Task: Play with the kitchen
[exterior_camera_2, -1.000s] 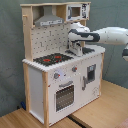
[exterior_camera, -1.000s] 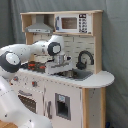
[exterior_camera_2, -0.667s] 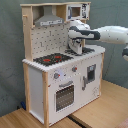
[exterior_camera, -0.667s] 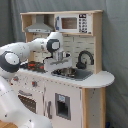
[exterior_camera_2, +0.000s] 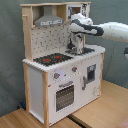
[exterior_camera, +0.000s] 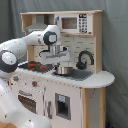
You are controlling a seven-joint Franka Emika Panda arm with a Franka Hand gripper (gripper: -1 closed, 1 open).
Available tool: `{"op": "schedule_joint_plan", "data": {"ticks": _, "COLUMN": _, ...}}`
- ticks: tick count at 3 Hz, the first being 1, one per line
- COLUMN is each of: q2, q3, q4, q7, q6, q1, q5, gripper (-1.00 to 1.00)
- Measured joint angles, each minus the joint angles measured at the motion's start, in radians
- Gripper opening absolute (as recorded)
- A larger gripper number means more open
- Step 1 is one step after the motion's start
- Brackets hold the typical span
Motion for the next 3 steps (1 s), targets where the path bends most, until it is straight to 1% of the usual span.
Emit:
{"op": "schedule_joint_plan", "data": {"ticks": 1, "q2": -0.002, "q3": -0.058, "q4": -0.019, "q7": 0.037, "q6": -0.062, "q1": 0.039, "q5": -0.001, "gripper": -1.00}}
{"op": "schedule_joint_plan", "data": {"ticks": 2, "q2": -0.002, "q3": -0.060, "q4": 0.059, "q7": 0.096, "q6": -0.033, "q1": 0.061, "q5": 0.002, "gripper": -1.00}}
{"op": "schedule_joint_plan", "data": {"ticks": 3, "q2": -0.002, "q3": -0.006, "q4": 0.127, "q7": 0.123, "q6": 0.027, "q1": 0.065, "q5": 0.006, "gripper": -1.00}}
